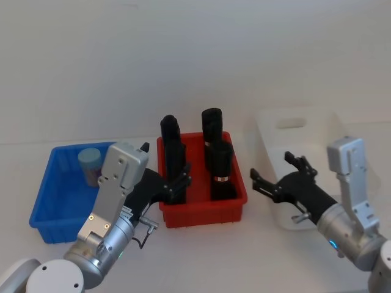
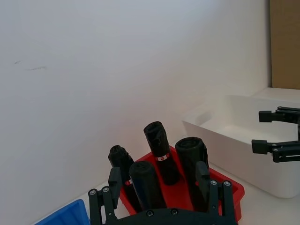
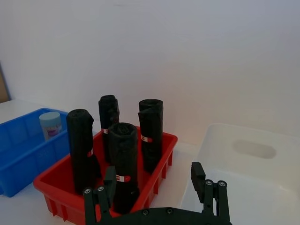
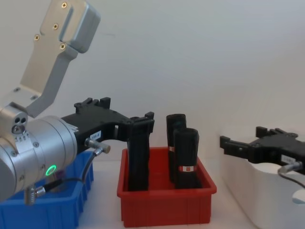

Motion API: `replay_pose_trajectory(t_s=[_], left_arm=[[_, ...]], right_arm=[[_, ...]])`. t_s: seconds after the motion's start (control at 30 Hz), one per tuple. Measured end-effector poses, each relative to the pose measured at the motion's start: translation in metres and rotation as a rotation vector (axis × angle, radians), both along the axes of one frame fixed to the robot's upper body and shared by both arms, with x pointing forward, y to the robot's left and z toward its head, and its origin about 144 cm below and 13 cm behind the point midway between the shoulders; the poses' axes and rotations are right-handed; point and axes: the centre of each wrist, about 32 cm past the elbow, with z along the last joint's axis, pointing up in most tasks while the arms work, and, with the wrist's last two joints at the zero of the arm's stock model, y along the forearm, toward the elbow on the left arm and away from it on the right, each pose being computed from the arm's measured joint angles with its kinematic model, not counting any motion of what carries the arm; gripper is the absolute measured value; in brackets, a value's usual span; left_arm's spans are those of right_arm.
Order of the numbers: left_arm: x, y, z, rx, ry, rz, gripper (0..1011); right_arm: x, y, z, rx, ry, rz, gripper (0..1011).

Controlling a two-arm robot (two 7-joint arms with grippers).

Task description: Pick the cotton swabs from the blue box and place them into the white box.

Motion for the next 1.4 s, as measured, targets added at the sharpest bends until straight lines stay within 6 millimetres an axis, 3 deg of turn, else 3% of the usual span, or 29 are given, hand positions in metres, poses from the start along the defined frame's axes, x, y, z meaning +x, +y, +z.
replay_pose_trajectory(t_s=[0.6,1.07,1.4], left_arm=[[0.000,0.000,0.000,0.000,0.000,0.000,1004],[0.000,0.000,0.000,0.000,0.000,0.000,1004],[0.000,0.000,0.000,0.000,0.000,0.000,1004]], right_arm=[[0.061,0.021,-0.010,-0.017,0.000,0.144,1001],[0.093,0.036,-0.015,-0.036,0.020,0.210,1001],[0.109,0.043,-0.020,-0.041,0.040,0.240,783]])
